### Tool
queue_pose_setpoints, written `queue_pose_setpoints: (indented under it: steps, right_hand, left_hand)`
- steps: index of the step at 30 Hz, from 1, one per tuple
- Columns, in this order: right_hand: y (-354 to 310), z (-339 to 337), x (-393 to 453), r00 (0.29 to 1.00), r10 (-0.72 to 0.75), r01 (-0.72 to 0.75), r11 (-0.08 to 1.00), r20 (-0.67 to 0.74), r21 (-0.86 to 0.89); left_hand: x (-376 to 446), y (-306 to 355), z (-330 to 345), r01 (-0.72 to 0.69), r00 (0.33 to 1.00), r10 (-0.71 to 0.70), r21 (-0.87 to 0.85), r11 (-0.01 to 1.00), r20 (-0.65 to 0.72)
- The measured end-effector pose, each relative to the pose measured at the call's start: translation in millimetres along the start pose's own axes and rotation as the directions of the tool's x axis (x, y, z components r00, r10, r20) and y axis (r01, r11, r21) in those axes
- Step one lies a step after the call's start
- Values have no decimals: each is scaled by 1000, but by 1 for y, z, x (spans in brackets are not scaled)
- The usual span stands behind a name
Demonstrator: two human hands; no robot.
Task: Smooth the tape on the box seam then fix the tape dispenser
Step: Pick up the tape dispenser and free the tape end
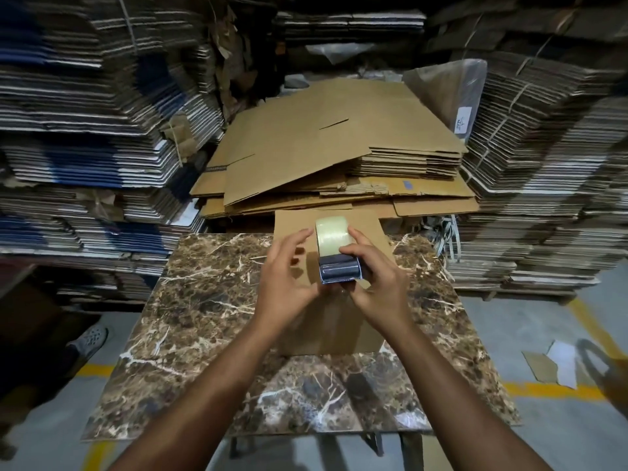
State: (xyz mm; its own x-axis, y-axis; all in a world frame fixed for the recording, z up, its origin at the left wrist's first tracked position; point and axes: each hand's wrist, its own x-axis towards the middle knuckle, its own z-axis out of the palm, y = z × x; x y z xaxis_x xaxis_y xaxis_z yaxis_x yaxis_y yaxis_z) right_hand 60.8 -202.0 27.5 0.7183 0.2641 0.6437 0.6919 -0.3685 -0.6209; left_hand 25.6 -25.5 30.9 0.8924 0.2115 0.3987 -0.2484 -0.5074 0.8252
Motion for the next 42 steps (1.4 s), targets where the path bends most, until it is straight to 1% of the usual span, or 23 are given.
queue_pose_setpoints:
  steps: [1,3,6,8,9,11,13,14,16,18,22,24,26,27,28,30,31,32,34,37,39,42]
  right_hand:
    - [5,3,4,1000,1,-1,1000,7,6]
    - [17,10,11,999,20,-20,1000,28,4]
    - [32,21,18,994,72,-68,997,77,-48]
    - [39,24,22,985,103,-97,994,137,-55]
    - [42,24,24,980,95,-87,995,174,-56]
    - [46,19,25,961,33,-17,998,273,-60]
    - [47,11,23,927,-15,32,999,375,-39]
    - [47,7,21,910,-22,36,999,413,-26]
    - [47,2,16,894,-15,25,1000,448,-15]
    - [49,0,10,900,0,17,999,436,-35]
    - [52,1,-2,927,22,4,998,375,-68]
    - [50,2,-6,933,22,2,998,359,-65]
    - [48,1,-8,942,32,-19,999,333,-43]
    - [47,1,-10,951,65,-67,998,302,-4]
    - [46,0,-13,957,135,-154,987,255,54]
    - [44,-1,-18,938,314,-336,927,147,168]
    - [44,-1,-19,925,368,-380,908,98,178]
    - [45,-1,-20,920,388,-393,908,65,147]
    - [42,0,-20,927,370,-374,925,56,74]
    - [38,5,-19,956,277,-274,961,94,-36]
    - [37,9,-19,969,221,-211,972,108,-100]
    - [38,11,-20,974,191,-173,974,120,-149]
  left_hand:
    - [3,-2,3,54,998,-53,-56,997,34]
    - [11,-10,9,119,991,-111,-119,986,69]
    - [23,-20,14,156,986,-143,-164,974,91]
    - [27,-24,15,200,977,-178,-211,957,118]
    - [27,-26,15,213,973,-187,-221,952,133]
    - [28,-30,15,235,965,-198,-224,946,173]
    - [27,-35,12,257,953,-214,-200,945,212]
    - [27,-38,10,252,952,-212,-168,953,221]
    - [27,-45,9,216,954,-195,-73,974,226]
    - [26,-47,7,197,949,-193,12,980,250]
    - [22,-56,0,184,908,-203,87,979,367]
    - [17,-57,-3,179,905,-215,129,975,369]
    - [10,-55,-2,186,915,-224,142,972,336]
    - [5,-53,-2,206,921,-237,129,970,308]
    - [0,-51,-1,229,929,-249,103,968,274]
    - [-9,-49,0,246,948,-252,53,968,196]
    - [-13,-48,2,234,958,-239,46,971,161]
    - [-16,-46,3,219,965,-223,45,975,139]
    - [-21,-43,8,203,973,-208,57,978,103]
    - [-24,-40,16,185,982,-188,84,979,29]
    - [-25,-40,19,164,986,-165,72,984,9]
    - [-26,-41,21,147,989,-147,70,987,-1]
